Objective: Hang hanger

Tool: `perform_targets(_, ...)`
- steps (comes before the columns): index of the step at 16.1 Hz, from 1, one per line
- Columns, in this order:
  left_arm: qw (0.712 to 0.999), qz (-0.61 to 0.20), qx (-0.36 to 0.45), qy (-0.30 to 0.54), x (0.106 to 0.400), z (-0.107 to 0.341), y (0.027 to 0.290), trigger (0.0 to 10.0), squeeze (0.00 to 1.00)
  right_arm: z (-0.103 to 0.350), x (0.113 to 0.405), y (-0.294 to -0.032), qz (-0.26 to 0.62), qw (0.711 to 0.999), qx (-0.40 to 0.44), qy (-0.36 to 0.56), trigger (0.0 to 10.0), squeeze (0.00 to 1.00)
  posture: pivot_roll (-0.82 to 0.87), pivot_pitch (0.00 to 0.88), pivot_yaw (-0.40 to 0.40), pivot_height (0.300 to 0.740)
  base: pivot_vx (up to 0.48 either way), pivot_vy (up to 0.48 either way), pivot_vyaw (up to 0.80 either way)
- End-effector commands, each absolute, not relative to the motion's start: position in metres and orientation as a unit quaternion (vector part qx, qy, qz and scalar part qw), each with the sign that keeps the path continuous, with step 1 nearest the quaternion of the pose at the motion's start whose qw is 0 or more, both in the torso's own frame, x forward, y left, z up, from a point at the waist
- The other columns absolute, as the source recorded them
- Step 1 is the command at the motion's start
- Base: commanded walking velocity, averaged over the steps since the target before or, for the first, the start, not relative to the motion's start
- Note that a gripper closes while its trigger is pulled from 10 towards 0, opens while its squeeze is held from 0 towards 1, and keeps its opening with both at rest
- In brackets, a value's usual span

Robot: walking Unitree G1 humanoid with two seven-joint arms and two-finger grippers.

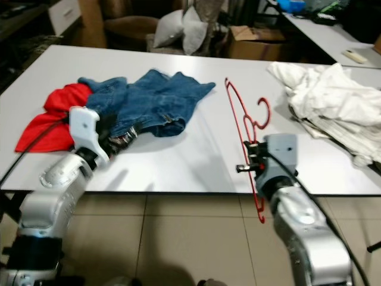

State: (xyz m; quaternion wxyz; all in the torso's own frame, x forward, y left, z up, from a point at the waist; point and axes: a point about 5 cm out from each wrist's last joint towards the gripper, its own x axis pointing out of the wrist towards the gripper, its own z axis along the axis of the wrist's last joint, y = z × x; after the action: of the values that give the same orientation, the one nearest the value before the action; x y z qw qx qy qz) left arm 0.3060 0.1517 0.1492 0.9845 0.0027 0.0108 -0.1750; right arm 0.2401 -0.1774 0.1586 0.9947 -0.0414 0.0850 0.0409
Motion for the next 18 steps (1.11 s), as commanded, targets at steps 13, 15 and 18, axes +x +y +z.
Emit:
perform_targets(13, 0.987, -0.161, 0.0, 0.008, 0.304, 0.153, 0.132, 10.0, 0.62, 0.151, 0.253, -0.168, 0.006, 0.996, -0.057, 0.062, 10.0, 0.0, -0.05, 0.0, -0.017, 0.74, 0.0, -0.475, 0.0)
perform_targets(15, 0.986, -0.164, -0.001, 0.008, 0.305, 0.153, 0.129, 10.0, 0.62, 0.151, 0.252, -0.166, 0.008, 0.996, -0.056, 0.061, 10.0, 0.0, -0.06, 0.0, -0.015, 0.74, 0.0, -0.461, 0.0)
perform_targets(18, 0.984, -0.176, -0.006, 0.013, 0.303, 0.151, 0.125, 10.0, 0.6, 0.148, 0.251, -0.167, 0.005, 0.996, -0.053, 0.067, 10.0, 0.0, -0.06, 0.001, -0.017, 0.74, 0.0, -0.456, 0.0)
